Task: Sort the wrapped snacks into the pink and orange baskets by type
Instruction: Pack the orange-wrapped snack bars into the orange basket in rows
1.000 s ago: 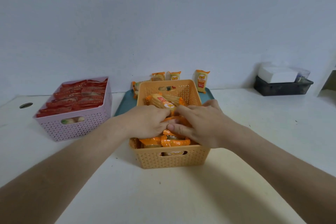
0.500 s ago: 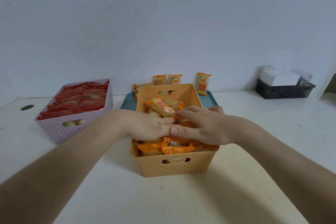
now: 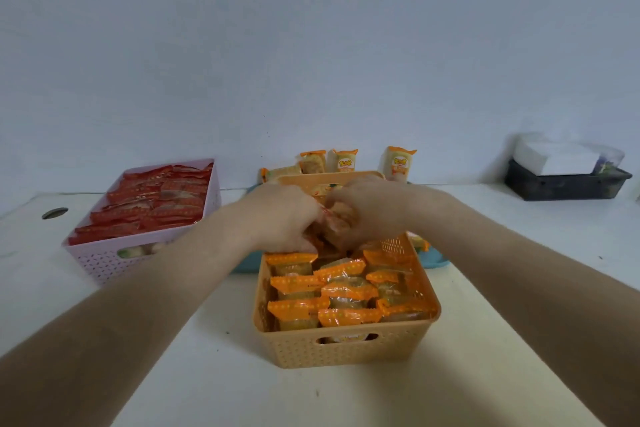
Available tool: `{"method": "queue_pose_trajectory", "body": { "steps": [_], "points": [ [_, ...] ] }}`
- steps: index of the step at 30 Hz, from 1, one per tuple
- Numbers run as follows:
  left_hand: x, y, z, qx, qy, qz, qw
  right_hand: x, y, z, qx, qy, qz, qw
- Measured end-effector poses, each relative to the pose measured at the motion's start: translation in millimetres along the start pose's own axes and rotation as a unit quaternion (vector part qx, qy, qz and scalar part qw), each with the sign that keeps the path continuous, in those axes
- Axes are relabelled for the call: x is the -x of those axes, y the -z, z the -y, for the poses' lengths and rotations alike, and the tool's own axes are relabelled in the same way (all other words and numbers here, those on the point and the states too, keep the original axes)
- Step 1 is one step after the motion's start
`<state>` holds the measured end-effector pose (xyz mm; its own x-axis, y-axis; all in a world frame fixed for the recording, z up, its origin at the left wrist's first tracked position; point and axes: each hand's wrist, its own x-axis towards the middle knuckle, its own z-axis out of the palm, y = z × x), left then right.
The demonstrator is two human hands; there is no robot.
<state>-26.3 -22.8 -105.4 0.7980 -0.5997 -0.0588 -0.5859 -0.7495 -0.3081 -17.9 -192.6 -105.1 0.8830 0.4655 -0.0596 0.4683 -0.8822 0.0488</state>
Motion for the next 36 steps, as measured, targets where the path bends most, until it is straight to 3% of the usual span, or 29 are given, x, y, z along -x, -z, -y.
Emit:
{"method": "queue_pose_trajectory", "body": {
  "steps": [3,7,10,14,17,21,24,31,34,36],
  "points": [
    [-10.6,-6.3,3.0,-0.043,0.013,-0.010,0.999,-9.5,-8.1,6.3,0.085,-0.001,-0.014,0.996],
    [-10.9,-14.7,4.2,-0.006,0.040,-0.040,0.998,-15.2,-14.4,3.3,0.081,0.017,-0.071,0.994],
    [-2.3,-9.5,12.3,0.120,0.085,-0.079,0.986,-14.4,-12.0,-8.6,-0.066,0.033,-0.135,0.988],
    [17.3,4.0,14.6,0.250,0.126,-0.111,0.954,-2.7,2.7,-15.1,-0.324,-0.004,-0.211,0.922],
    [33.7,11.1,7.6,0.323,0.118,-0.088,0.935,13.6,14.0,-19.2,-0.363,-0.009,-0.190,0.912],
    [44.6,11.0,-2.2,0.393,0.097,-0.062,0.912,34.3,26.9,-20.9,-0.227,0.007,-0.098,0.969],
    [42.1,10.4,-9.8,0.372,0.085,-0.043,0.923,42.6,27.3,-12.9,-0.130,0.026,-0.019,0.991],
    [19.5,15.0,-20.5,0.237,0.024,0.054,0.970,41.7,14.4,11.0,0.019,0.022,0.085,0.996],
    [8.0,15.6,-21.4,0.223,0.011,0.091,0.970,40.4,14.4,13.1,0.036,0.017,0.106,0.994],
    [4.0,16.4,-19.8,0.237,0.005,0.113,0.965,40.3,17.5,9.1,-0.015,0.019,0.145,0.989]
  ]
}}
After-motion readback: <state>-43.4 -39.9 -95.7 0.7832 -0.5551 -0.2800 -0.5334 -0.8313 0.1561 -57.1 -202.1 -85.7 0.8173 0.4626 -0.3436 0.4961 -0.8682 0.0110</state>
